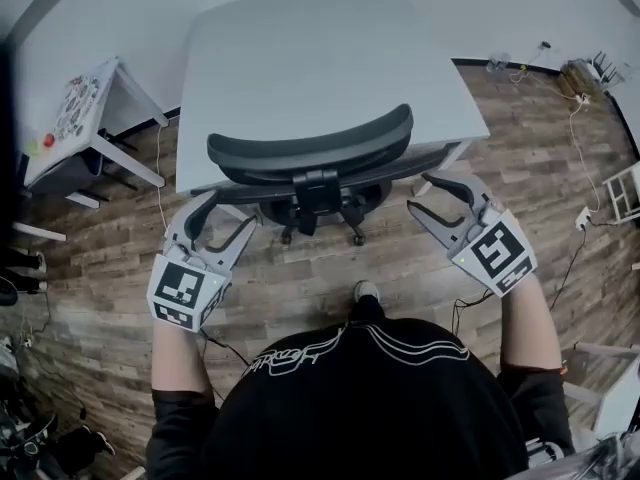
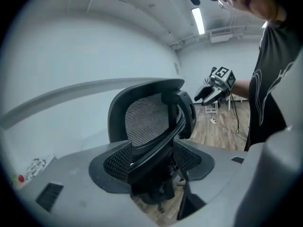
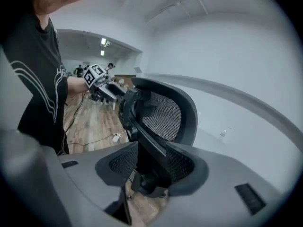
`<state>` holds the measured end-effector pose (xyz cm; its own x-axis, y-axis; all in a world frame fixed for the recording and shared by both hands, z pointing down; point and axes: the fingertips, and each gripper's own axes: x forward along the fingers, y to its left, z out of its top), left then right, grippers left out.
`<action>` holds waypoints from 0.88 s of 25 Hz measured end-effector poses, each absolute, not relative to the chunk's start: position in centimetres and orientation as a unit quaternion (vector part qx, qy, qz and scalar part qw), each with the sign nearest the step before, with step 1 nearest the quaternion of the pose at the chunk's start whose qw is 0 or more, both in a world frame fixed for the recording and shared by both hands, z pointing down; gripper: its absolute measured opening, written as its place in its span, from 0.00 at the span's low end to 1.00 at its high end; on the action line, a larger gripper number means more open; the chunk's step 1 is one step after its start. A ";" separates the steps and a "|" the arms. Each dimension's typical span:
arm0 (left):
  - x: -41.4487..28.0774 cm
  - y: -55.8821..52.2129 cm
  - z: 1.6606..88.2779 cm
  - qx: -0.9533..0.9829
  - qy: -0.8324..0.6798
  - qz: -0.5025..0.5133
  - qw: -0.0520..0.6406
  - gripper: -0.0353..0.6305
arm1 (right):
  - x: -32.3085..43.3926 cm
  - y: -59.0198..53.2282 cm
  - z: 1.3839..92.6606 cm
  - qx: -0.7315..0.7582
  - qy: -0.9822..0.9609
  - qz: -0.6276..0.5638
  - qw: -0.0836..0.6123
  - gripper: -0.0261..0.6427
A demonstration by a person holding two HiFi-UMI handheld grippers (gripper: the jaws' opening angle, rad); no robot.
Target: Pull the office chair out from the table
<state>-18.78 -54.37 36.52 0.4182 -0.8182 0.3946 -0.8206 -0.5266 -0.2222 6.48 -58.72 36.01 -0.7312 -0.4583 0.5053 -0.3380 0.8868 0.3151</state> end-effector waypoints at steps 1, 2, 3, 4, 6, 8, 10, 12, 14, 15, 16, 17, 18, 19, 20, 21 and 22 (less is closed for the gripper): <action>-19.3 -54.8 36.7 0.837 -0.487 0.251 -0.003 0.43 | 6.6 -59.3 36.2 0.205 -0.922 -0.108 0.309 0.34; -19.8 -55.2 37.0 0.832 -0.485 0.269 -0.006 0.43 | 6.5 -59.8 36.5 0.194 -0.920 -0.112 0.321 0.36; -20.4 -55.5 37.3 0.828 -0.483 0.286 -0.007 0.43 | 6.4 -60.2 36.9 0.183 -0.919 -0.112 0.331 0.40; -20.8 -55.6 37.7 0.824 -0.479 0.302 -0.009 0.43 | 6.3 -60.8 37.3 0.176 -0.918 -0.112 0.338 0.42; -21.4 -55.9 38.3 0.818 -0.470 0.330 -0.017 0.43 | 6.4 -61.9 37.7 0.173 -0.912 -0.121 0.352 0.43; -21.8 -56.5 38.9 0.812 -0.459 0.359 -0.033 0.43 | 6.9 -63.0 38.3 0.174 -0.899 -0.142 0.377 0.44; -22.5 -56.9 40.0 0.802 -0.447 0.394 -0.046 0.43 | 7.3 -64.0 39.6 0.171 -0.878 -0.171 0.413 0.44; -23.2 -57.2 41.1 0.792 -0.433 0.427 -0.058 0.43 | 7.5 -64.7 41.2 0.159 -0.855 -0.197 0.452 0.43; -23.5 -57.4 41.9 0.785 -0.418 0.452 -0.066 0.43 | 7.6 -65.3 42.1 0.153 -0.837 -0.216 0.480 0.44; -23.6 -57.6 42.3 0.783 -0.411 0.463 -0.066 0.43 | 7.6 -65.7 42.2 0.154 -0.830 -0.223 0.487 0.43; -23.8 -57.7 42.7 0.780 -0.404 0.473 -0.067 0.43 | 7.5 -66.1 42.3 0.155 -0.825 -0.230 0.493 0.43; -23.9 -57.9 43.1 0.776 -0.396 0.486 -0.069 0.43 | 7.5 -66.4 42.3 0.154 -0.819 -0.237 0.499 0.43; -24.2 -58.2 43.6 0.769 -0.388 0.502 -0.074 0.43 | 7.5 -66.6 42.5 0.151 -0.813 -0.244 0.506 0.43; -24.4 -58.4 44.1 0.761 -0.379 0.520 -0.081 0.43 | 7.4 -66.8 42.6 0.146 -0.808 -0.251 0.513 0.43; -24.6 -58.5 44.5 0.753 -0.371 0.536 -0.086 0.43 | 7.4 -66.8 42.9 0.140 -0.803 -0.255 0.521 0.43; -24.8 -58.5 44.9 0.747 -0.362 0.551 -0.090 0.43 | 7.4 -66.8 43.2 0.132 -0.799 -0.256 0.529 0.43; -25.0 -58.5 45.2 0.740 -0.356 0.563 -0.095 0.43 | 7.4 -66.7 43.6 0.126 -0.794 -0.256 0.537 0.43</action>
